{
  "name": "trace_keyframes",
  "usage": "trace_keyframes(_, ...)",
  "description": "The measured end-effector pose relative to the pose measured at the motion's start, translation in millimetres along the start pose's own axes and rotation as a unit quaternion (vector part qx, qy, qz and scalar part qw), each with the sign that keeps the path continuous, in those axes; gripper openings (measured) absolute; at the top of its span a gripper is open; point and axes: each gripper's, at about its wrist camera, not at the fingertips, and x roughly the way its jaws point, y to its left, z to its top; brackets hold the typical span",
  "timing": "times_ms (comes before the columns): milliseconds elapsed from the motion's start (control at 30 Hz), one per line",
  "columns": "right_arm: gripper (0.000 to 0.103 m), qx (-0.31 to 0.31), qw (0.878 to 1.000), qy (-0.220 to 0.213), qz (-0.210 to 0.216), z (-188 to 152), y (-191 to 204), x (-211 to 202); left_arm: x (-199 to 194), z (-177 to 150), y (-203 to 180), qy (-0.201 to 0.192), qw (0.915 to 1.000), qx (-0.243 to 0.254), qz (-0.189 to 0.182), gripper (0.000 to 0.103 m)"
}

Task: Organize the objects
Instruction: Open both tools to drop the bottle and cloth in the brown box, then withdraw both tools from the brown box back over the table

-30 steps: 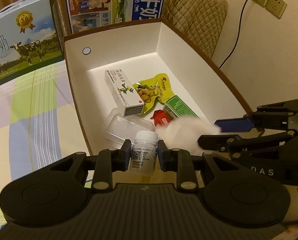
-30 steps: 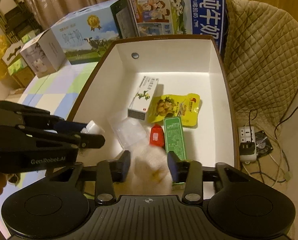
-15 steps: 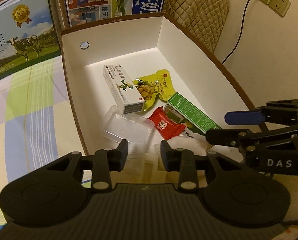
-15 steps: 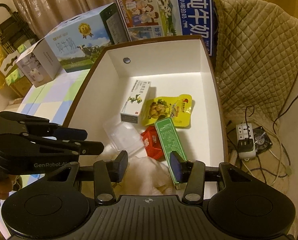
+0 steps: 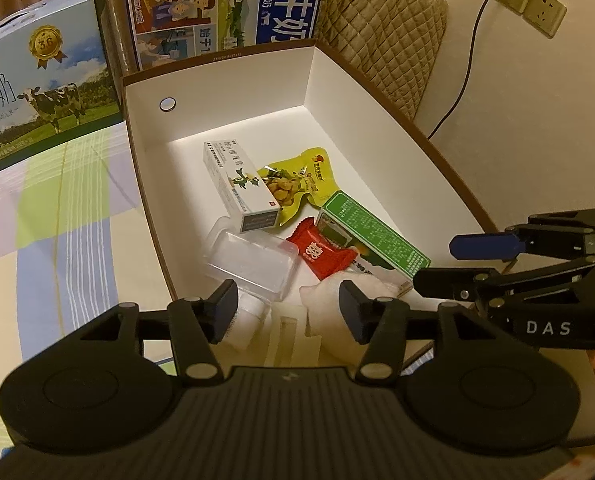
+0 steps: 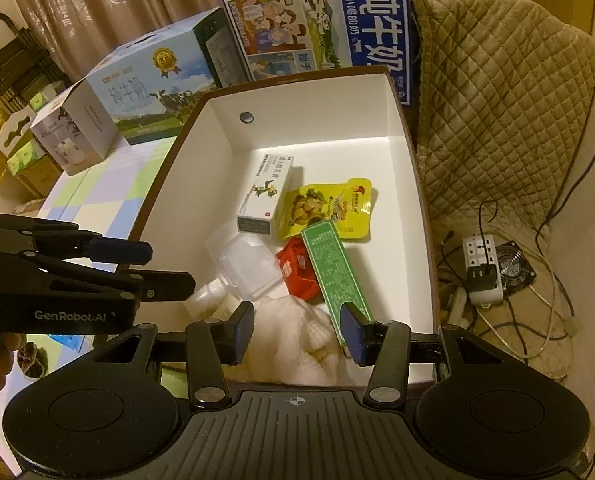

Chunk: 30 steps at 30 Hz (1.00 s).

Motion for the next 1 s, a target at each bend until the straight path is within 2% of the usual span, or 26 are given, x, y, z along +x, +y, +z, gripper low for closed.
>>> trace_keyframes(667,0.045,0.022,0.999,-0.035,0.015,-20.7,23.9,-37.7,-42.7,-18.7,-3.8,-0.025,0.9996,-0.009,0.003,0.054)
trace_keyframes(733,0.045,0.024,0.999,-0.037,0.018,-24.8,29.0,-41.5,-49.8,-22.9,-3.1,-0.030,0.9995,-0.011,0.003,0.060)
trace_keyframes(1000,0.045,0.036,0.998,-0.038,0.033,-47.4,51.1,-49.1,-80.6,-51.6,10.6,-0.046,0.9986,-0.027,0.005,0.072)
